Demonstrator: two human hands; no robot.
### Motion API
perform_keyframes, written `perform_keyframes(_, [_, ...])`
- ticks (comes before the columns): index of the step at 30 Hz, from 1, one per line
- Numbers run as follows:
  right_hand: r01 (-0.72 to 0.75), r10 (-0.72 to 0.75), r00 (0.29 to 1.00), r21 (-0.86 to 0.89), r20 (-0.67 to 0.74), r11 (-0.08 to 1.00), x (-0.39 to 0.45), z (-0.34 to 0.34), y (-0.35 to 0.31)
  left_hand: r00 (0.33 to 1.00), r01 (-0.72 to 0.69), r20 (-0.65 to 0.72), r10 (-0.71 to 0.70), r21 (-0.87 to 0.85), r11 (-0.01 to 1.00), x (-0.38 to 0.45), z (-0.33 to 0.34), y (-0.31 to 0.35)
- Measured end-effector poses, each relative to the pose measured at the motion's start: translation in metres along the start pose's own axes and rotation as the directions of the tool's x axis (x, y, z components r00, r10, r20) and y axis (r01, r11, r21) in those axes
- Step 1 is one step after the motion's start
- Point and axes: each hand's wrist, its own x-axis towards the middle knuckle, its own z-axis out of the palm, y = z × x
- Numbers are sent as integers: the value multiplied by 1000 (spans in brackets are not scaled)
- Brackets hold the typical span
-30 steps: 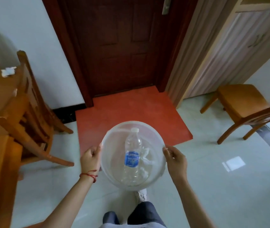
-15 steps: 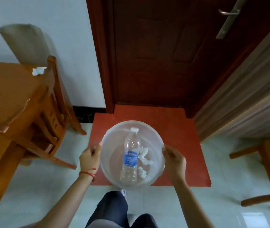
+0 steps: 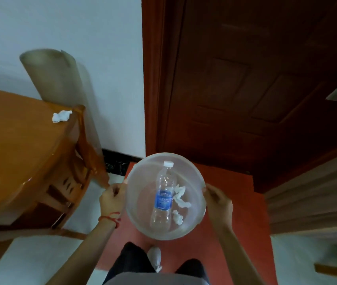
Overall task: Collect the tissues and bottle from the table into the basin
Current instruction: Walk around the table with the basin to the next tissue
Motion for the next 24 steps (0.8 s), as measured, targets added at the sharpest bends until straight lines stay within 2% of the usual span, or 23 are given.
perform_keyframes(7, [40,-31,988,-59,153,997,84,49,-20,988,83,-127,-84,-11,996,61,12,5])
perform_keyframes(14, [102,-66,920,-71,387,992,174,111,-44,932,157,-322,-167,-57,986,104,21,18])
perform_keyframes(24, [269,-130,716,-99,686,958,287,194,-89,733,284,-585,-345,-198,938,136,55,40])
